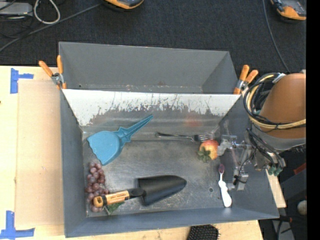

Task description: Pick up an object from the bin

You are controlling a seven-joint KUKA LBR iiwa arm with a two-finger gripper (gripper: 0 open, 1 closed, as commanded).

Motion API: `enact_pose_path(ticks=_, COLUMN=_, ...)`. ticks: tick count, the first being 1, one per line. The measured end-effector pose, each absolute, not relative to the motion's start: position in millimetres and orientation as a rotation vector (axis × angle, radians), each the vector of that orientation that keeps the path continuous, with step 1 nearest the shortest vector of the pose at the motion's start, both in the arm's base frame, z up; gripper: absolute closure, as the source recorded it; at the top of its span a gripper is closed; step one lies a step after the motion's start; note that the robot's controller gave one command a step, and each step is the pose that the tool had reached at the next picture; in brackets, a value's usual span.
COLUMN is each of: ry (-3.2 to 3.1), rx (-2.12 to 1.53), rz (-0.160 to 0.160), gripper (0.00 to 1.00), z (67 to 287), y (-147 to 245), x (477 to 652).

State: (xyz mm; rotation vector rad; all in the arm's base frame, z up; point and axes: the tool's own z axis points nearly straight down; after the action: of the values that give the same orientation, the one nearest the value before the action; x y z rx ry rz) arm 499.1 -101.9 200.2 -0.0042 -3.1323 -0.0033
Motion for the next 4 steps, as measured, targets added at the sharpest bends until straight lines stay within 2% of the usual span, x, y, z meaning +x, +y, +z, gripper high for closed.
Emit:
enact_pose_path(ticks=1, ry=-3.140, rx=0.002, rz=-0.001, gripper=0.00, z=203.9, y=-101.6, x=500.9)
enact_pose_path(ticks=2, ry=-3.144, rx=0.011, rz=0.000, gripper=0.00, z=143.1, y=-79.4, x=491.7)
enact_pose_path(ticks=3, ry=-3.149, rx=-0.084, rz=0.001, gripper=0.00, z=71.8, y=-59.5, x=503.6)
enact_pose_path(ticks=4, ry=-3.138, rx=0.151, rz=-0.001, gripper=0.00, z=69.0, y=-16.7, x=496.7)
